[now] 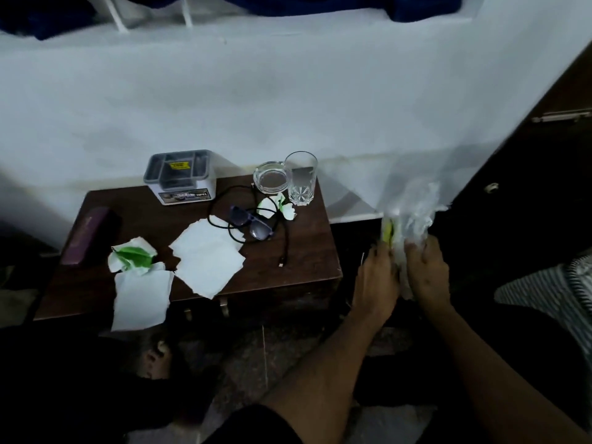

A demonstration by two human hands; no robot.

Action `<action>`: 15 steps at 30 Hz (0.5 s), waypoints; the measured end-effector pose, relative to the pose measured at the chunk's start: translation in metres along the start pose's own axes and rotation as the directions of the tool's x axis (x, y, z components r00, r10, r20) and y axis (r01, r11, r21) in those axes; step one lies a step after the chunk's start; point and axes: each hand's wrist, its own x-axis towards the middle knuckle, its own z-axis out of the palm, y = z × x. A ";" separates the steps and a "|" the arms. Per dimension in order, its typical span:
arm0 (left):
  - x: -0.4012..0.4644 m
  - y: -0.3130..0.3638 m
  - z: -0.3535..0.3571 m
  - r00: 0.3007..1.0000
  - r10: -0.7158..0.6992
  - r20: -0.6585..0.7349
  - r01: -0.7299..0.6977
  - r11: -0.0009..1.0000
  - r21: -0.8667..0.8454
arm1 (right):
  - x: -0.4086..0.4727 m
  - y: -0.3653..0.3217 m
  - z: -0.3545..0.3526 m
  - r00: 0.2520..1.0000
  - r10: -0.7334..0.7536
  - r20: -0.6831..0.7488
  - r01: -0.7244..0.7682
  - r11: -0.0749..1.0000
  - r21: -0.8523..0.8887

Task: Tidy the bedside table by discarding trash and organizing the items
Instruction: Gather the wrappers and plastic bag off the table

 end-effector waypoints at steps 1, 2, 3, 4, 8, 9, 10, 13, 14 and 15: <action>0.002 -0.011 0.004 0.995 -0.057 0.079 0.061 0.997 -0.049 | 0.005 0.007 0.007 0.996 0.030 0.085 -0.028 0.999 -0.032; 0.003 -0.024 0.007 0.980 -0.110 0.167 0.120 0.991 -0.051 | 0.008 0.013 0.013 0.984 0.059 0.170 -0.047 0.996 -0.071; 0.003 -0.037 0.008 0.953 -0.156 0.261 0.171 0.985 -0.037 | 0.010 0.021 0.019 0.964 0.081 0.252 -0.056 0.993 -0.108; 0.003 -0.047 0.007 0.916 -0.200 0.347 0.222 0.975 -0.026 | 0.012 0.029 0.024 0.941 0.103 0.323 -0.058 0.987 -0.147; -0.002 -0.073 0.001 0.789 -0.300 0.536 0.342 0.939 0.022 | 0.012 0.066 0.046 0.854 0.139 0.501 0.036 0.945 -0.324; -0.003 -0.077 0.002 0.779 -0.326 0.535 0.353 0.934 0.056 | 0.011 0.074 0.052 0.837 0.106 0.536 0.106 0.931 -0.350; -0.003 -0.083 0.006 0.777 -0.358 0.518 0.374 0.924 0.079 | 0.010 0.078 0.056 0.816 0.090 0.572 0.167 0.909 -0.381; -0.004 -0.082 0.015 0.751 -0.437 0.495 0.435 0.891 0.128 | 0.010 0.100 0.071 0.763 0.076 0.642 0.303 0.835 -0.460; -0.004 -0.083 0.020 0.736 -0.465 0.492 0.457 0.878 0.145 | 0.009 0.103 0.071 0.755 0.091 0.650 0.338 0.795 -0.503; -0.004 -0.081 0.023 0.733 -0.474 0.488 0.454 0.875 0.168 | 0.011 0.109 0.075 0.758 0.104 0.643 0.372 0.741 -0.558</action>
